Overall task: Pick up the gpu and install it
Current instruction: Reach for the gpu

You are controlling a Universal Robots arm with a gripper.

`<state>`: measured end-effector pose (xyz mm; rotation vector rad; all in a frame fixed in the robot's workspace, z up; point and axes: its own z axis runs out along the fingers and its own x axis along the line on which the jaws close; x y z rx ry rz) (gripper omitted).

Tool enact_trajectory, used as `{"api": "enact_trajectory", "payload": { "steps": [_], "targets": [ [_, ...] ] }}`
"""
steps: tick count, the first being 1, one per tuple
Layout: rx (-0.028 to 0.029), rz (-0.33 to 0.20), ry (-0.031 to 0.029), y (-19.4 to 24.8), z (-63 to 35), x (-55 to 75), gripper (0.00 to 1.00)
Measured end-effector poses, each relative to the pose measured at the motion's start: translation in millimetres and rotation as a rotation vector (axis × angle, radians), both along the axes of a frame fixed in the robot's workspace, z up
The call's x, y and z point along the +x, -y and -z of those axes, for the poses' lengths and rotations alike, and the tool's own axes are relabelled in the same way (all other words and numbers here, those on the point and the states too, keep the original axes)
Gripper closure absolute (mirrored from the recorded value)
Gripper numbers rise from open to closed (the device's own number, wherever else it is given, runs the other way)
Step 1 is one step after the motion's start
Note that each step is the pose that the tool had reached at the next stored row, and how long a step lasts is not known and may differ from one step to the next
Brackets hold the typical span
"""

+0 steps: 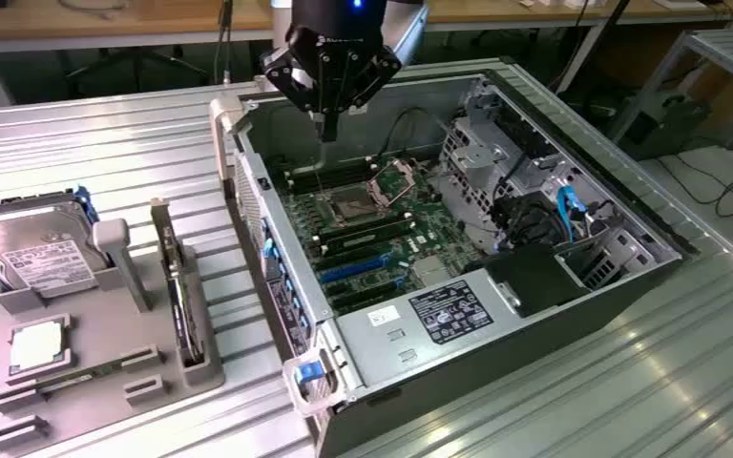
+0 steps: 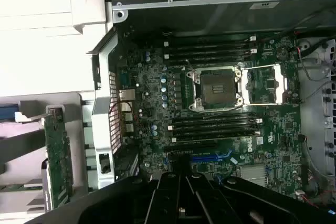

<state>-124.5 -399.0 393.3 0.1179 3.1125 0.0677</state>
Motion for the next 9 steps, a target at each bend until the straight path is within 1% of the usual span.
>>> {"api": "enact_trajectory", "payload": {
  "steps": [3,9],
  "targets": [
    [0.0000,0.000,0.0000,0.2,0.0,-9.0,0.89],
    [-0.0001,0.000,0.0000,0.6,0.0,-16.2,0.89]
  ]
}}
